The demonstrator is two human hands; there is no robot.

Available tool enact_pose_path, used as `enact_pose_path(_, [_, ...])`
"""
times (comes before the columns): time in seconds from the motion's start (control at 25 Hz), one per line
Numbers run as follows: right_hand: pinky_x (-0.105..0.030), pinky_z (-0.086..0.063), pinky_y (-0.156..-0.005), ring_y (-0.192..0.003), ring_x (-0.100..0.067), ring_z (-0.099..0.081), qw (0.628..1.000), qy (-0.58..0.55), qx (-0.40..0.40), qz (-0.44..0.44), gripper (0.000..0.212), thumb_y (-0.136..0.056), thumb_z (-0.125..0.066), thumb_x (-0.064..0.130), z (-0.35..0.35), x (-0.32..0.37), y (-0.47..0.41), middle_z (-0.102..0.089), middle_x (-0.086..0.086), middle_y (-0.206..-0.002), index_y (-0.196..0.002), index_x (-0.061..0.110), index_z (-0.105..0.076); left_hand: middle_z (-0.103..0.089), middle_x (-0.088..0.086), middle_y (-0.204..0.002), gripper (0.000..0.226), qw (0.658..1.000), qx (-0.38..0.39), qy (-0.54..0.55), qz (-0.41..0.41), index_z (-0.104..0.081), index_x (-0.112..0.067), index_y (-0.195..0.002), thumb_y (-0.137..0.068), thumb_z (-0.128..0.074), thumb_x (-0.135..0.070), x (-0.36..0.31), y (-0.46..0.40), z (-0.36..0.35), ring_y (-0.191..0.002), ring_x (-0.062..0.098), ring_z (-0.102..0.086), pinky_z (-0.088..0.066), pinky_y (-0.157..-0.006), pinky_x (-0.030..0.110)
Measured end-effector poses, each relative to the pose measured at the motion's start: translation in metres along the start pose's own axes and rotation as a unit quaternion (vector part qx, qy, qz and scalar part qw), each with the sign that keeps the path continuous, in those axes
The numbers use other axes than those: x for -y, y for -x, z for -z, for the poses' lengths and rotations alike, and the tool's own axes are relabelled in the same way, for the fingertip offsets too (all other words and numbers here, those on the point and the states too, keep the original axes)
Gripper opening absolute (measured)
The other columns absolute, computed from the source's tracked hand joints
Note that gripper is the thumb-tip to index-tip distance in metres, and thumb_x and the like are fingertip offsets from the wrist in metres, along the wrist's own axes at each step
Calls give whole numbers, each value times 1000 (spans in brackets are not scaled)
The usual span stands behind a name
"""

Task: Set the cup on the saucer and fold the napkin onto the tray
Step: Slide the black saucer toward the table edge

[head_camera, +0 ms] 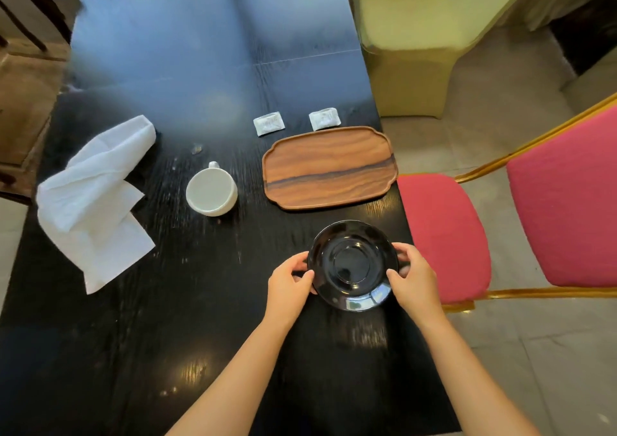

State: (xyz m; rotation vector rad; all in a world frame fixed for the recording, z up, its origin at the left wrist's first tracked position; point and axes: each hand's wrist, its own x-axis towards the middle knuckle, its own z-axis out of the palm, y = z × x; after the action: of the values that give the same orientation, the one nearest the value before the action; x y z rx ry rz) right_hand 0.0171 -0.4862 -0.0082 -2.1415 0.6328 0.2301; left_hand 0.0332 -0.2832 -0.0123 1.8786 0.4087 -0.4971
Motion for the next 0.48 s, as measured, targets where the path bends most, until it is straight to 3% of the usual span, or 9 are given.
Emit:
enact_pose_path(0.08, [-32, -49, -67, -60, -18, -48, 1000, 0, 8, -7, 44, -76, -56, -7, 7, -8, -8, -58, 3, -93, -113, 16, -57, -64, -6, -89, 36, 1000, 8, -8, 7, -63, -23, -112, -85, -56, 0, -1, -4, -12, -62, 17, -66, -58, -71, 31])
enact_pose_path(0.2, [-17, -41, -58, -57, -13, -45, 1000, 2, 29, 4, 42, -76, -56, -6, 10, -15, -16, -57, 4, -92, -112, 16, -57, -63, -8, -88, 38, 1000, 1, -11, 17, -60, -30, -108, -85, -57, 1, 1, -5, -20, -60, 14, -66, -56, -69, 27])
enact_pose_path(0.36, [-24, -41, -64, -59, -14, -46, 999, 6, 42, 1, 42, -78, -56, -5, 8, -18, -21, -57, 2, -95, -114, 16, -56, -64, -11, -85, 40, 999, -16, -6, 31, -60, -28, -113, -86, -56, 1, 2, -5, -24, -59, 12, -65, -56, -74, 29])
enact_pose_path(0.48, [-20, -40, -59, -59, -13, -47, 999, 12, 51, 2, 41, -78, -57, -4, 9, -20, -21, -56, 2, -94, -114, 16, -56, -65, -11, -83, 41, 999, -19, -5, 27, -61, -25, -116, -86, -57, 2, 3, -4, -25, -58, 11, -65, -55, -72, 27])
